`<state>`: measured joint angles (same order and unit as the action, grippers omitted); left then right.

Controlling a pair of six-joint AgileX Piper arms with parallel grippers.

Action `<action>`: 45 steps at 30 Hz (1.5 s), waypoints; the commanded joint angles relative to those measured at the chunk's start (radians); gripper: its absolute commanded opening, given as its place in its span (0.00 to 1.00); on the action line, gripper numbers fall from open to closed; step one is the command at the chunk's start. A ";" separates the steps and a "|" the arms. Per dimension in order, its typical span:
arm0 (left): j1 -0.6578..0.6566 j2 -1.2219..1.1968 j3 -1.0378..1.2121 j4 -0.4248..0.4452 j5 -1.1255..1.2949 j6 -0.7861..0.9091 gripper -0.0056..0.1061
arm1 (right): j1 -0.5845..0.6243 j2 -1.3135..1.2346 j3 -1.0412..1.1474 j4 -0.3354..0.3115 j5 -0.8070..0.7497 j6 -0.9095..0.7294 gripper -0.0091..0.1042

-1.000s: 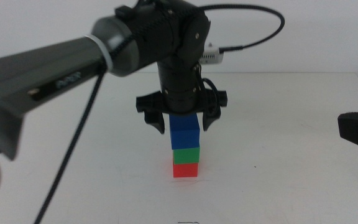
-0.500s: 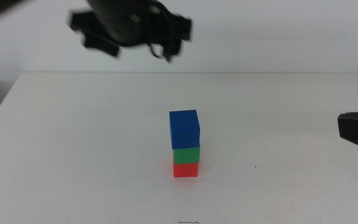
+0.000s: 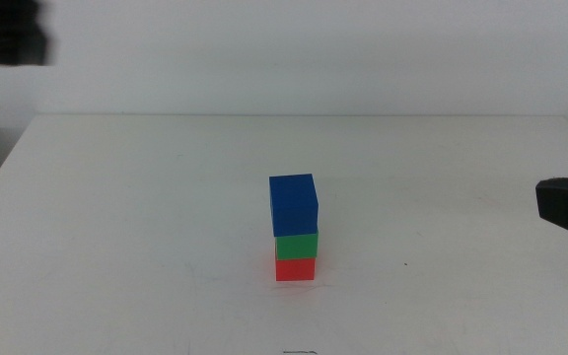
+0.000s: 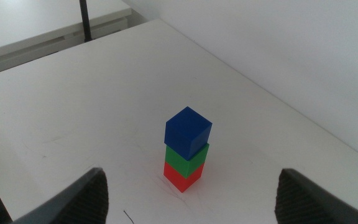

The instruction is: Stack red cubes first, then green, then blue cubes in a specific spot.

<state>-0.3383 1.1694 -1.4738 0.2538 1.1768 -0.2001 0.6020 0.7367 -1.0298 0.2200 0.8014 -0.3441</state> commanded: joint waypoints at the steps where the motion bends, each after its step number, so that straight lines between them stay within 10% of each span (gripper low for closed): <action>1: 0.083 -0.118 0.060 -0.035 -0.139 0.052 0.89 | -0.006 -0.002 -0.026 0.002 -0.072 -0.002 0.91; 34: 0.154 -0.464 0.197 -0.031 -0.198 0.047 0.89 | -0.006 -0.002 -0.026 0.007 -0.072 -0.002 0.91; 45: 0.154 -0.704 0.558 -0.038 -0.425 0.047 0.89 | -0.169 -0.153 0.331 -0.060 -0.660 -0.002 0.91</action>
<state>-0.1857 0.4901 -0.9588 0.2177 0.8867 -0.1475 0.4753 0.6208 -0.7229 0.1593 0.2730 -0.3441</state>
